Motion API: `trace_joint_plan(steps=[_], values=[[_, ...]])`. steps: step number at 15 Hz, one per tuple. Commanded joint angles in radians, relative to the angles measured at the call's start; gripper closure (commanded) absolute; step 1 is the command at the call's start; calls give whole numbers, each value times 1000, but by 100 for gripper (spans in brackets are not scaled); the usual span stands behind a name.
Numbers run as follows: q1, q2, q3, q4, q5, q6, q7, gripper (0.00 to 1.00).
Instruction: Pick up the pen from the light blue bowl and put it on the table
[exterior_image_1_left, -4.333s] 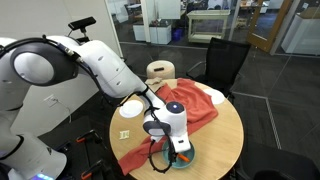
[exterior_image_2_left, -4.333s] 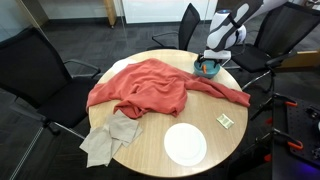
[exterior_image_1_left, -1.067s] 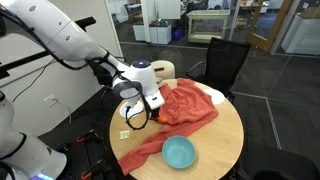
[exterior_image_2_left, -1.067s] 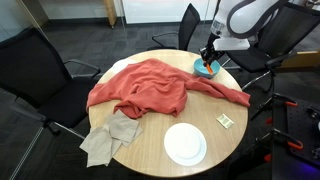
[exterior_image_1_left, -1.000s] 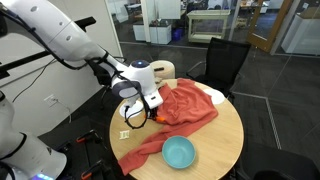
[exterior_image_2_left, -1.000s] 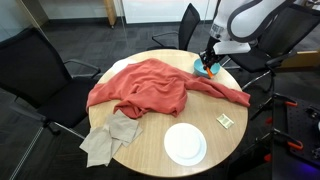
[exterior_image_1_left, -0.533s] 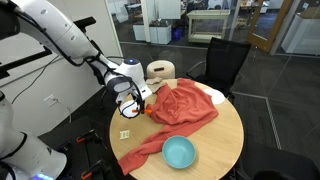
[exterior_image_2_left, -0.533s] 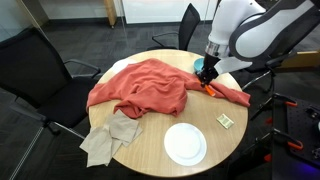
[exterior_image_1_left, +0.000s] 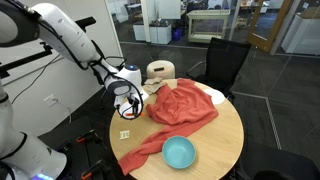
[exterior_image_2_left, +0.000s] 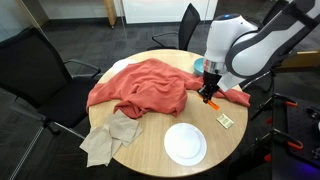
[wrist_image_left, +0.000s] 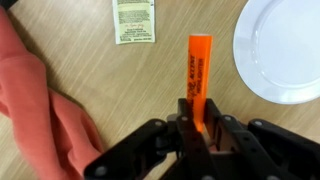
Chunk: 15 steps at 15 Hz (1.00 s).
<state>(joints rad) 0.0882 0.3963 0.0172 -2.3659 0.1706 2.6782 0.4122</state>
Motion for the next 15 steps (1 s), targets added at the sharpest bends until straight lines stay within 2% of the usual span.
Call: trace_joint_plan(steps=[1,9,10,11,12,15], values=[[-3,78,1,63,7,-37,-44,95],[-1,209,-3,170,0,-3,-91,95],[6,212,-10,174,-3,2,-86,56],[9,208,-13,174,-2,6,-83,55],[6,201,-12,171,1,8,-84,49],[2,136,-9,128,11,38,-85,26]])
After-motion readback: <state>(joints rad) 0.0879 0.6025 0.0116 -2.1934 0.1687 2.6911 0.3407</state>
